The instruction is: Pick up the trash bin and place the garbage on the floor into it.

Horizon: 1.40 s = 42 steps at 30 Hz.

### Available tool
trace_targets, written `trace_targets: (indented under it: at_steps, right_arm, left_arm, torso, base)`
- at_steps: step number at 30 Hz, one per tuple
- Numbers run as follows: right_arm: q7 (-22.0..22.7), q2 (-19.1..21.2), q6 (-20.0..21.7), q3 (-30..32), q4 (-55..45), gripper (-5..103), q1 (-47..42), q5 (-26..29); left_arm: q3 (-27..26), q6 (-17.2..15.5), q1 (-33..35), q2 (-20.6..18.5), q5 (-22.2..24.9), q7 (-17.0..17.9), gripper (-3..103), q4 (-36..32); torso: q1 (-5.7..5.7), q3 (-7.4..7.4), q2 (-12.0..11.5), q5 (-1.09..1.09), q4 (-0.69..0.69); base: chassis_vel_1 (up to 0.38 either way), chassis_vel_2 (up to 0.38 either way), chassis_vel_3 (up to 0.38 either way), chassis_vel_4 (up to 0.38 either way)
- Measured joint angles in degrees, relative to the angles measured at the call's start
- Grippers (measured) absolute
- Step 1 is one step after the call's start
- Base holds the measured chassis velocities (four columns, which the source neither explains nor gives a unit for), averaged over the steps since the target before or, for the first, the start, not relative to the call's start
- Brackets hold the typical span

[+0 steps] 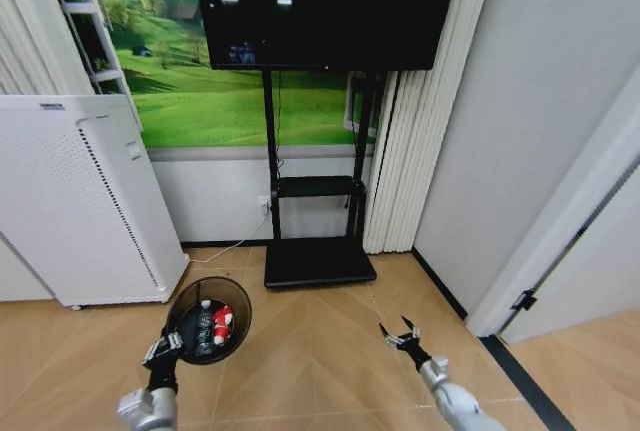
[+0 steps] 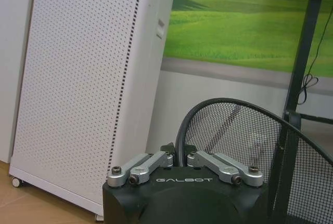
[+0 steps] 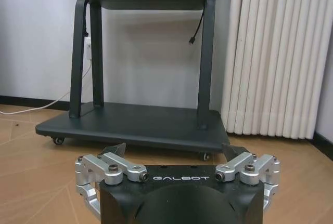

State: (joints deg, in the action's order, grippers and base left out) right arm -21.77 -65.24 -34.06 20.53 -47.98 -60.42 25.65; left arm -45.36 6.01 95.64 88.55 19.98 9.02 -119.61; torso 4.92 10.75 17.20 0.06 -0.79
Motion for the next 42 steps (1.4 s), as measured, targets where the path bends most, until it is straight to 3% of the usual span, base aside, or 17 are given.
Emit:
trace_targets:
  at_steps: [2,11,15,18,30,38,42]
  right_arm:
    - [-0.06,-0.69,-1.0,2.04,-0.38,100,-1.67,-1.95]
    - [-0.18,-0.94,-1.62,3.43,-0.81,100,-2.56,-3.22]
    - [-0.29,-1.11,-2.03,3.75,-0.96,100,-2.77,-3.7]
    - [-0.87,-1.82,-3.37,4.07,-1.05,100,-2.87,-5.06]
    - [-0.94,-3.76,-3.46,3.99,0.48,100,-3.38,-5.45]
    - [-0.85,-3.48,-3.03,3.89,1.26,100,-2.93,-5.14]
    - [-0.86,-2.38,-2.92,3.71,1.33,100,-2.7,-3.92]
  left_arm:
    - [-0.29,-0.04,1.89,0.37,0.18,-0.06,5,-2.37]
    - [-0.09,0.67,3.28,0.51,-0.32,-0.39,5,-3.2]
    - [0.24,1.72,3.52,0.53,-0.48,-0.69,5,-1.35]
    - [1.3,4.32,5.26,0.91,-1.02,-1.51,5,1.62]
    - [1.16,6.1,11.09,2.31,1.54,-0.6,5,5.17]
    - [-4.3,3.7,9.71,0.64,7.82,1.15,5,14.7]
    - [-7.68,0.5,8.0,-1.72,12.58,1.61,5,19.15]
  torso:
    - [0.0,0.0,0.0,-0.08,0.0]
    - [0.0,0.0,0.0,-0.06,0.0]
    - [0.0,0.01,0.0,-0.06,0.0]
    - [0.02,0.02,0.0,-0.04,0.01]
    - [0.01,0.01,-0.01,-0.04,0.0]
    - [0.01,0.01,0.0,-0.09,0.0]
    - [0.01,0.01,0.0,-0.07,0.02]
  base:
    - [0.013,0.026,-0.023,-0.019]
    - [0.099,0.108,-0.111,-0.094]
    - [0.202,0.185,-0.205,-0.187]
    - [0.234,0.241,-0.237,-0.228]
    - [0.136,0.136,-0.12,-0.122]
    - [-0.042,-0.048,0.036,0.046]
    - [0.0,0.0,0.0,0.0]
